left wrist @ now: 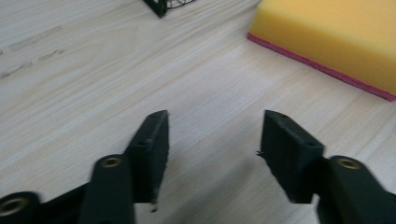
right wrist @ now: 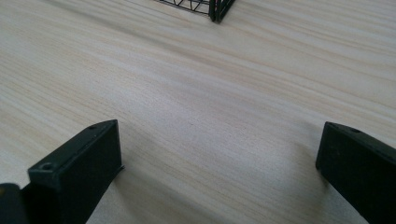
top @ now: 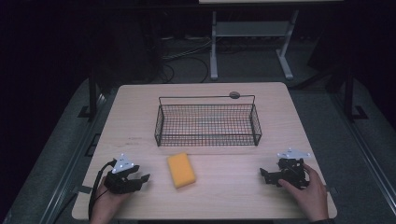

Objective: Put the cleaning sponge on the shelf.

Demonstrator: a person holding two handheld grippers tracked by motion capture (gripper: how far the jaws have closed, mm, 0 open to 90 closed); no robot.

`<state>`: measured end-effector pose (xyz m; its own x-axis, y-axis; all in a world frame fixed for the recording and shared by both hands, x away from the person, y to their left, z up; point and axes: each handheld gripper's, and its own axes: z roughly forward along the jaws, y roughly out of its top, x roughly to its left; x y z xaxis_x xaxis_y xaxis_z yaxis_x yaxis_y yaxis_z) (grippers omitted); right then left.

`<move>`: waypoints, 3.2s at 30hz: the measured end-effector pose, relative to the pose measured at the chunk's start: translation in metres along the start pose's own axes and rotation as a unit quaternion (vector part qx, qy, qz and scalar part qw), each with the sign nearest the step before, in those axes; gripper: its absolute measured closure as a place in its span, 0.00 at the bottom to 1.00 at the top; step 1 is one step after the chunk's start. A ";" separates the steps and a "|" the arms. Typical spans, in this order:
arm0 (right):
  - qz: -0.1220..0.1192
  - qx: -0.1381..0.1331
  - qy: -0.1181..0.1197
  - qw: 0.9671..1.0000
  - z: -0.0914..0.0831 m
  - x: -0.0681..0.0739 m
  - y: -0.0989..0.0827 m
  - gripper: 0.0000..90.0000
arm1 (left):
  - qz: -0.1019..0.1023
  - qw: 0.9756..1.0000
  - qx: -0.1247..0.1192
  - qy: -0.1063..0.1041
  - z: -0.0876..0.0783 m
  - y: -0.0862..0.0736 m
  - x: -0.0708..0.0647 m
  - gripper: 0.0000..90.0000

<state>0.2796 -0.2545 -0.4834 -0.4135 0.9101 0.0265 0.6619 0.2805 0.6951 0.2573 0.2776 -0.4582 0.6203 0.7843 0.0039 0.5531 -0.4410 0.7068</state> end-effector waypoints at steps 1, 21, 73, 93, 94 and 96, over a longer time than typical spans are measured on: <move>0.000 0.000 0.000 1.000 0.000 0.000 0.000 0.00 | 0.000 1.000 0.002 -0.003 0.000 0.001 -0.001 0.53; 0.000 -0.001 0.000 1.000 0.000 0.000 0.000 0.00 | 0.001 0.999 0.009 -0.039 0.010 0.027 -0.004 1.00; 0.000 -0.001 0.000 1.000 0.000 0.000 0.000 0.00 | 0.030 0.996 0.015 -0.078 0.064 0.080 -0.025 1.00; 0.000 -0.001 0.000 1.000 0.000 0.000 0.000 0.00 | 0.034 0.993 -0.007 -0.109 0.040 0.085 -0.050 1.00; 0.000 -0.001 0.000 1.000 0.000 0.000 0.000 0.00 | 0.031 0.993 -0.008 -0.112 0.037 0.083 -0.052 1.00; 0.000 -0.001 0.000 1.000 0.000 0.000 0.000 0.00 | 0.029 0.992 -0.009 -0.120 0.033 0.080 -0.056 1.00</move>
<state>0.2798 -0.2545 -0.4836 -0.4140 0.9099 0.0266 0.6600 0.2799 0.6971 0.2851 0.1839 -0.4257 0.7673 0.6296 -0.1221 0.5037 -0.4737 0.7224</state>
